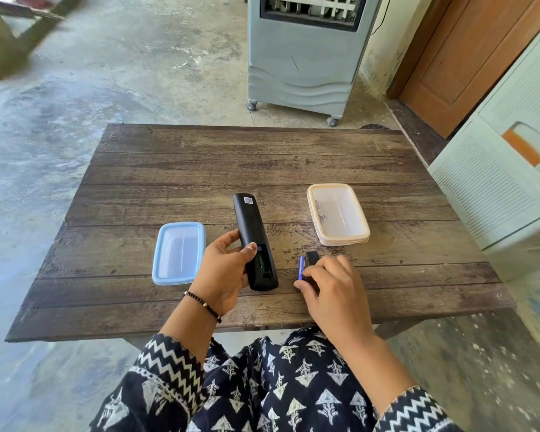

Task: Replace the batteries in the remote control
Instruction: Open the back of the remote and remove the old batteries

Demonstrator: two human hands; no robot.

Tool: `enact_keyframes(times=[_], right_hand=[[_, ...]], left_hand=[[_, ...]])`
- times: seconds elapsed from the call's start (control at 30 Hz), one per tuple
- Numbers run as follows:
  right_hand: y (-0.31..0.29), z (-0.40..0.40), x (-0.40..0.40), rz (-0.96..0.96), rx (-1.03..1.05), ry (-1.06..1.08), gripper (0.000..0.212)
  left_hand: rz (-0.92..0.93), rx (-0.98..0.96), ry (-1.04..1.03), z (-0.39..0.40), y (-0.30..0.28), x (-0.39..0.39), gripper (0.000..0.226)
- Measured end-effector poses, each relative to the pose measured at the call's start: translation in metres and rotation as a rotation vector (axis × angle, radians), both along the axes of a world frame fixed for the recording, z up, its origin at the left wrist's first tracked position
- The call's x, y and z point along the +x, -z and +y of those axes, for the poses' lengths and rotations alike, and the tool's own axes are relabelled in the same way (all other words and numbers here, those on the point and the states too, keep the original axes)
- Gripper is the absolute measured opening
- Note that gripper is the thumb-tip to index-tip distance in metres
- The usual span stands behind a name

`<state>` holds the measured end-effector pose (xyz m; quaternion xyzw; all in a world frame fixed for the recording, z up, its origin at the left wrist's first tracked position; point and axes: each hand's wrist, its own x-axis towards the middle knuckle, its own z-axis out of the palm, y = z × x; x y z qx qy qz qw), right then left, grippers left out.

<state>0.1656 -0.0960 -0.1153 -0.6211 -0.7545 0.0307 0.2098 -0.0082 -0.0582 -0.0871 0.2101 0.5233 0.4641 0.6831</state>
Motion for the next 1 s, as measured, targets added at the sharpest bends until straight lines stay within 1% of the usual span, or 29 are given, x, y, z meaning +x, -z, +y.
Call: enact_keyframes(times=[0.1, 0.17, 0.27, 0.33, 0.37, 0.5, 0.6, 0.7, 0.8, 0.9, 0.93, 1.0], right_hand=[[-0.001, 0.000, -0.001, -0.029, -0.014, 0.002, 0.019], [-0.002, 0.000, 0.000, -0.013, -0.019, 0.013, 0.019], [-0.008, 0.002, -0.002, 0.106, 0.010, 0.014, 0.019], [-0.017, 0.004, -0.008, 0.187, 0.035, -0.045, 0.018], [-0.021, 0.006, -0.012, 0.196, 0.038, -0.088, 0.020], [-0.030, 0.011, -0.027, 0.074, 0.005, -0.211, 0.032], [-0.029, 0.009, -0.032, 0.000, -0.008, -0.217, 0.040], [-0.029, 0.002, -0.036, -0.023, -0.015, -0.218, 0.046], [-0.028, -0.004, -0.037, 0.006, -0.014, -0.232, 0.039], [-0.030, -0.006, -0.034, 0.162, 0.003, -0.201, 0.026], [-0.031, -0.004, -0.034, 0.191, 0.016, -0.186, 0.025], [-0.033, 0.002, -0.034, 0.186, 0.023, -0.188, 0.028]], left_hand=[[-0.032, -0.012, 0.008, 0.000, -0.001, 0.001, 0.039], [-0.074, -0.028, 0.022, 0.000, 0.000, 0.000, 0.033], [-0.119, -0.062, 0.030, -0.001, 0.002, -0.001, 0.028], [-0.140, -0.062, 0.041, -0.002, 0.004, -0.001, 0.032], [-0.146, -0.057, 0.048, -0.002, 0.005, -0.001, 0.033], [-0.174, -0.020, 0.060, -0.003, 0.002, 0.002, 0.030], [-0.167, 0.001, 0.035, -0.003, -0.001, 0.003, 0.029], [-0.142, 0.020, 0.007, -0.003, -0.004, 0.003, 0.028], [-0.099, 0.031, -0.049, -0.002, -0.005, 0.003, 0.030], [-0.097, 0.040, -0.056, 0.000, -0.006, 0.002, 0.031], [-0.099, 0.044, -0.046, -0.001, -0.007, 0.002, 0.029], [-0.105, 0.046, -0.027, -0.002, -0.008, 0.003, 0.027]])
